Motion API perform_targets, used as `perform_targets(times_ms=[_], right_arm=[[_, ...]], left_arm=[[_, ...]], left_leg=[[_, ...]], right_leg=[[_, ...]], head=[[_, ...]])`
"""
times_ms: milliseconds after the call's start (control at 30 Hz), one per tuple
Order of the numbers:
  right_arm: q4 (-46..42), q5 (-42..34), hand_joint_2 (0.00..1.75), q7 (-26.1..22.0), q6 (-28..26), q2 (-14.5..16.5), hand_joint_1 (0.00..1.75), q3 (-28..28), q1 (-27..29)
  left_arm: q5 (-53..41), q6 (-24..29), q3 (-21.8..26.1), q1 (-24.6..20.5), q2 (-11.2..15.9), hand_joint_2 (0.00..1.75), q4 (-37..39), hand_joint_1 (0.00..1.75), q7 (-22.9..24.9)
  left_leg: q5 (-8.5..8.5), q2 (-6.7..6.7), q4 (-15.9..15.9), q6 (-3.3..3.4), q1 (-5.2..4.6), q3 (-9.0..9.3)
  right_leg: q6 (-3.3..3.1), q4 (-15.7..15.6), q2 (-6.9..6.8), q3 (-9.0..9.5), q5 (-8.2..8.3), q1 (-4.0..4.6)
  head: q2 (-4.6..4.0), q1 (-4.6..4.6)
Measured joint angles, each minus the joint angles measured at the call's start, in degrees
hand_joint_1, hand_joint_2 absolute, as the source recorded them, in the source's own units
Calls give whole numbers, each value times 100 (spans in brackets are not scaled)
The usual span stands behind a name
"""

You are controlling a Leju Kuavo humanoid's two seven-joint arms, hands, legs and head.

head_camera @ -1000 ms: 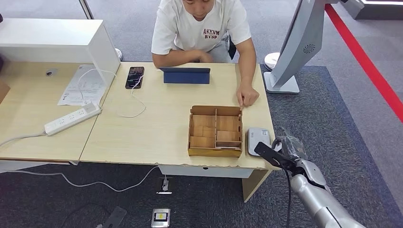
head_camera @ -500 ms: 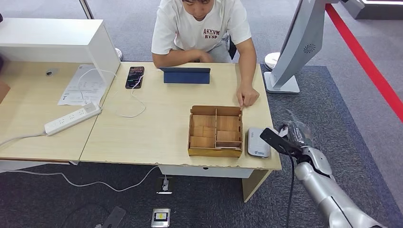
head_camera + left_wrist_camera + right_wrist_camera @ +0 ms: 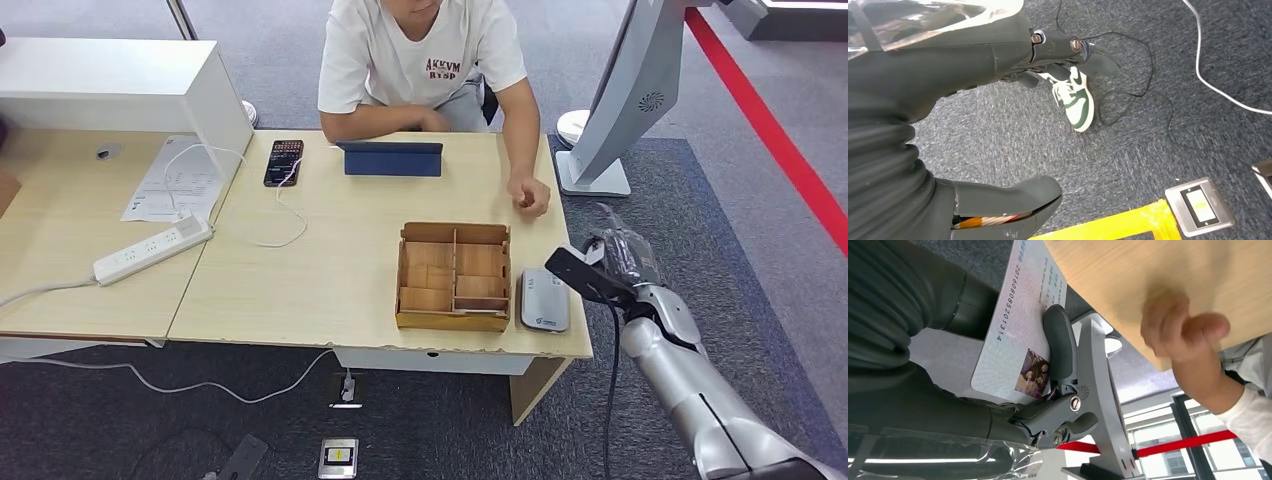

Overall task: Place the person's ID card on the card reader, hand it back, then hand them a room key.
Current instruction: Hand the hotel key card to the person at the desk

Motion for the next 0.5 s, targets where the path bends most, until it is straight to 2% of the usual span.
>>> perform_targets(times_ms=[500], right_arm=[[10,268,175,134,277,218,175,137,349]], left_arm=[[111,-6,-3,9,0,175,0,0,39]], left_leg=[[0,0,0,0,0,-1]], right_leg=[[0,0,0,-1,0,0]], head=[[0,1]])
